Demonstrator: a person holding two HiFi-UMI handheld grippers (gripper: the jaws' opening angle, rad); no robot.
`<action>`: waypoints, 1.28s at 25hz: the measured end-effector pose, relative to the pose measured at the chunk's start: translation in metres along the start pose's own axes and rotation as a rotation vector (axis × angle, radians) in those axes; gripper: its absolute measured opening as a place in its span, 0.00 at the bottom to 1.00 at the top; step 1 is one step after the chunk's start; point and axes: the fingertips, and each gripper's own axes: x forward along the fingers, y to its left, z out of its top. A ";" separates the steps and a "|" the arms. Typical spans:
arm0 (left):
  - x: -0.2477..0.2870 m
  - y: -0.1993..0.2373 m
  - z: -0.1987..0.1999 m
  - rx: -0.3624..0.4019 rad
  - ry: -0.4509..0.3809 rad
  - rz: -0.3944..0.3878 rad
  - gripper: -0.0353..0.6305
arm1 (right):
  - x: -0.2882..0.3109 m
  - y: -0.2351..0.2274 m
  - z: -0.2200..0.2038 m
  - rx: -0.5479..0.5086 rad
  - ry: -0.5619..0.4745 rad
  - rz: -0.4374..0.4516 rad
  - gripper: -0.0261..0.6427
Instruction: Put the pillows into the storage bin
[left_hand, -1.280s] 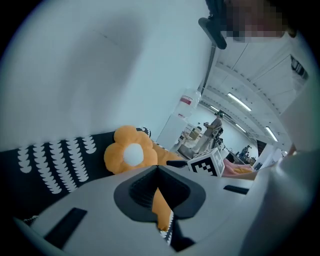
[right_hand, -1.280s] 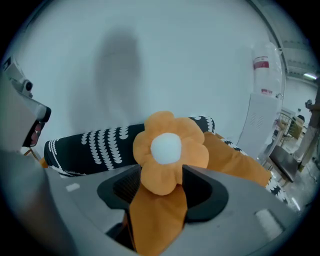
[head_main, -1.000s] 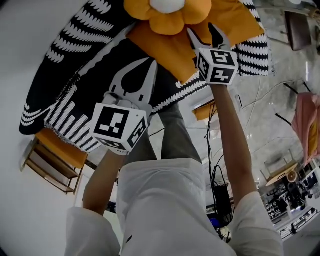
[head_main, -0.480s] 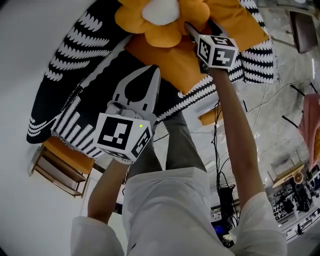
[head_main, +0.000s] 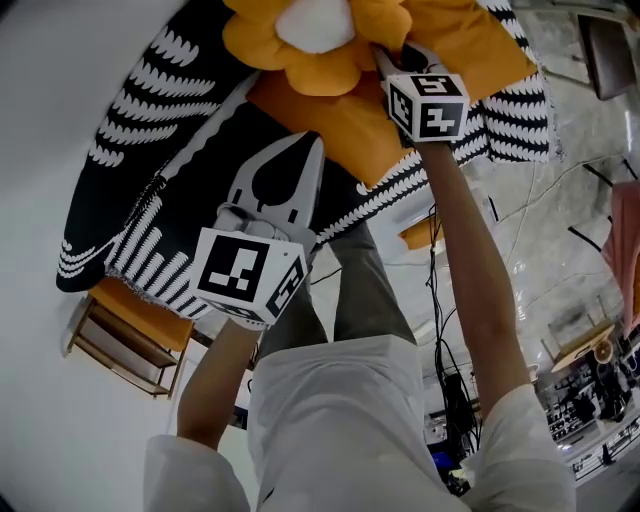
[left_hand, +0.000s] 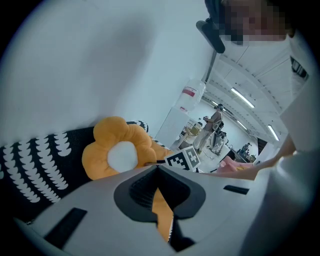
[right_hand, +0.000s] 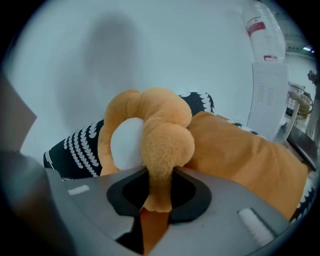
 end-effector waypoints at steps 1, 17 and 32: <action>-0.001 -0.001 -0.002 0.002 -0.001 -0.003 0.07 | -0.004 0.002 0.001 -0.009 -0.010 -0.005 0.18; -0.043 -0.042 -0.028 0.082 0.010 -0.080 0.07 | -0.113 0.028 -0.017 0.005 -0.105 -0.101 0.15; -0.088 -0.057 -0.056 0.117 0.041 -0.171 0.07 | -0.254 0.037 -0.056 0.126 -0.214 -0.336 0.14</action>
